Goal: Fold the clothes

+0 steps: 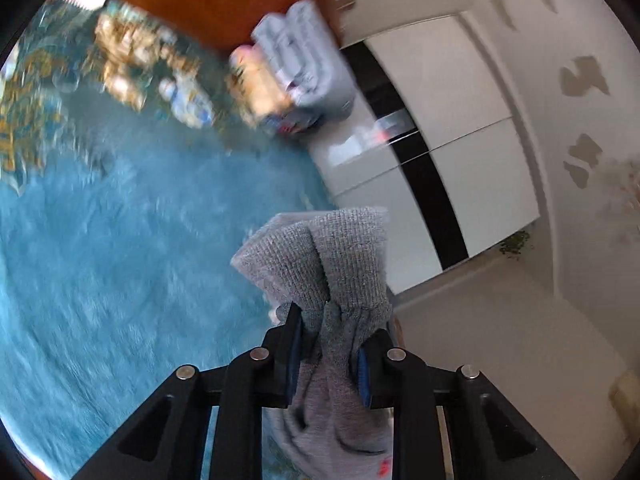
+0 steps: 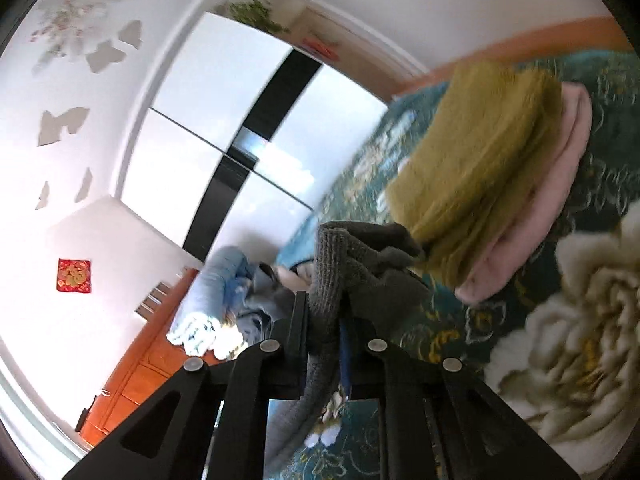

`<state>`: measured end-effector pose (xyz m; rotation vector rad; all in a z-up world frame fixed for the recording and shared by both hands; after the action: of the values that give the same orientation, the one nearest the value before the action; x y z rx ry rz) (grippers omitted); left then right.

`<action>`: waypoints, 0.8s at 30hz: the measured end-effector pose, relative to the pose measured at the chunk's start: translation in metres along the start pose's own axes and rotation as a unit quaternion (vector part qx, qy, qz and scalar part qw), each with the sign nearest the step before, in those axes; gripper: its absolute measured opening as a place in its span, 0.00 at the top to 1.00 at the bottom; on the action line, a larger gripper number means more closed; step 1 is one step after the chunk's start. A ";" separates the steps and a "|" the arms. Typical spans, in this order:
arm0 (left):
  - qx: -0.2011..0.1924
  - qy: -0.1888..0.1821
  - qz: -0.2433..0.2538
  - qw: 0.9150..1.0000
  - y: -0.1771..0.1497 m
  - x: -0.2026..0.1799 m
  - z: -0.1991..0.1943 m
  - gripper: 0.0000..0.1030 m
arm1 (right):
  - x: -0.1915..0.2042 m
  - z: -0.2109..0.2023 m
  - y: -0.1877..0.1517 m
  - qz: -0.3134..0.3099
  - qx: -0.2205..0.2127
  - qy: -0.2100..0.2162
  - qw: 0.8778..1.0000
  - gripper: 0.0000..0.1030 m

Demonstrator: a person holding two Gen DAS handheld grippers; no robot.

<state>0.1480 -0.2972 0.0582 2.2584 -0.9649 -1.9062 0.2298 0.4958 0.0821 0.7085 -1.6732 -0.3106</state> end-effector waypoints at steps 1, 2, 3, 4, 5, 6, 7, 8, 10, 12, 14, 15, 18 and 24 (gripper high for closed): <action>0.004 0.021 -0.003 1.000 -0.005 0.015 0.001 0.76 | -0.005 -0.004 -0.001 -0.003 -0.004 -0.005 1.000 0.88; 0.014 0.046 -0.015 0.999 -0.012 0.034 0.006 0.76 | -0.021 -0.001 -0.008 0.009 0.006 -0.021 1.000 0.88; 0.029 0.071 -0.034 0.996 -0.021 0.056 0.012 0.76 | -0.037 0.003 -0.016 0.020 0.016 -0.038 0.999 0.88; 0.049 0.100 -0.063 0.992 -0.034 0.083 0.020 0.76 | -0.059 0.009 -0.030 0.039 0.034 -0.059 0.997 0.88; 0.064 0.123 -0.091 0.986 -0.045 0.106 0.025 0.76 | -0.081 0.015 -0.043 0.058 0.052 -0.080 0.994 0.88; 0.074 0.137 -0.113 0.981 -0.055 0.124 0.029 0.76 | -0.096 0.020 -0.053 0.068 0.065 -0.099 0.991 0.88; 0.078 0.141 -0.124 0.979 -0.060 0.133 0.030 0.76 | -0.110 0.024 -0.063 0.078 0.077 -0.118 0.987 0.88; 0.076 0.137 -0.127 0.979 -0.061 0.135 0.029 0.76 | -0.121 0.024 -0.069 0.094 0.079 -0.121 0.985 0.88; 0.072 0.129 -0.132 0.980 -0.062 0.137 0.028 0.76 | -0.123 0.023 -0.065 0.111 0.070 -0.104 0.986 0.88; 0.075 0.137 -0.116 0.981 -0.062 0.133 0.030 0.76 | -0.104 0.026 -0.055 0.075 0.069 -0.113 0.988 0.88; 0.070 0.142 -0.095 0.983 -0.062 0.125 0.033 0.76 | -0.062 0.032 -0.042 0.004 0.067 -0.134 0.989 0.88; 0.068 0.144 -0.091 0.983 -0.062 0.123 0.035 0.76 | -0.036 0.036 -0.035 -0.036 0.064 -0.142 0.987 0.88; 0.063 0.147 -0.085 0.983 -0.064 0.125 0.036 0.75 | 0.053 0.051 -0.043 -0.177 0.057 -0.139 0.973 0.88; 0.061 0.130 -0.095 0.985 -0.066 0.129 0.030 0.74 | 0.192 0.144 -0.158 -0.354 0.126 -0.064 0.925 0.88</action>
<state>0.1570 -0.2941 -0.0892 2.6723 -0.8809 -1.5925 0.1207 0.2313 0.1112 1.5149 -1.5385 -0.6667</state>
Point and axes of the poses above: each gripper's, at about its wrist camera, not at the fingertips, and z roughly the way its jaws point, x to its left, y to its top, the point moved 5 cm from there along z, roughly the way its jaws point, and after that the axes turned 2 degrees about -z, right-handed, at the moved point
